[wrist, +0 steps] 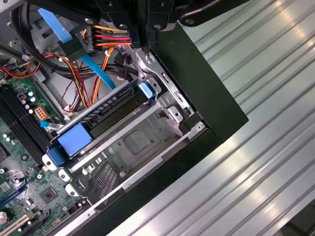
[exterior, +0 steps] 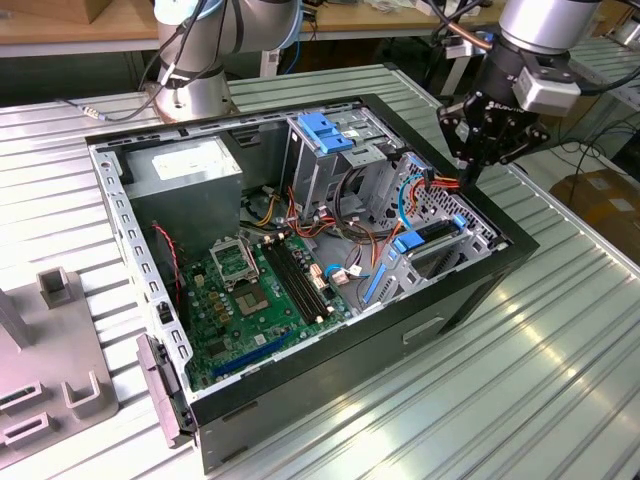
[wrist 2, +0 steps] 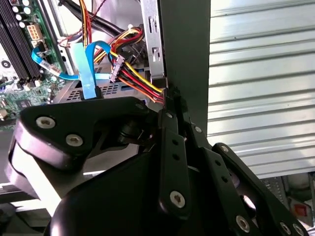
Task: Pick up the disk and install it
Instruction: 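Insert the first disk wire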
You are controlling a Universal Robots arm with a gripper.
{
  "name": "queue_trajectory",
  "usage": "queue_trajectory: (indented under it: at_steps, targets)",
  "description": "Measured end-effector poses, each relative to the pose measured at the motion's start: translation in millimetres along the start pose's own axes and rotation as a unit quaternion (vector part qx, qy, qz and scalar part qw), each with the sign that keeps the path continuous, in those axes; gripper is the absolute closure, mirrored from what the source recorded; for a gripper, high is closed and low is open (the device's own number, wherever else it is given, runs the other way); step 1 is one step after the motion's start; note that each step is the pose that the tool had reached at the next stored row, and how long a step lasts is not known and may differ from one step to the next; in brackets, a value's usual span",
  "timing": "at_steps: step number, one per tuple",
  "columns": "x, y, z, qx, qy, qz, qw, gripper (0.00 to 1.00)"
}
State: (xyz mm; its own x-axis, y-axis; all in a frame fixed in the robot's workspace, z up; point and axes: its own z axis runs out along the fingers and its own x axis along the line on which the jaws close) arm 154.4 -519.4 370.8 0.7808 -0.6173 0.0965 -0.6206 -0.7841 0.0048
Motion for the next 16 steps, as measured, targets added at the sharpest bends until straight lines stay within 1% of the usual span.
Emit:
queue_trajectory:
  at_steps: [3, 6, 10, 12, 15, 16]
  targets:
    - [0.0, 0.0, 0.0, -0.0015, -0.0001, 0.015, 0.99989, 0.84]
    - [0.0, -0.1, 0.0, -0.0029, -0.0002, 0.029, 0.99958, 0.84]
    - [0.0, 0.0, 0.0, -0.005, -0.0004, 0.051, 0.99871, 0.84]
    - [0.0, -0.1, 0.0, -0.0061, -0.0004, 0.061, 0.99809, 0.84]
    - [0.0, 0.0, 0.0, -0.0087, -0.0006, 0.088, 0.99605, 0.84]
    - [0.0, 0.0, 0.0, -0.0093, -0.0006, 0.094, 0.99551, 0.84]
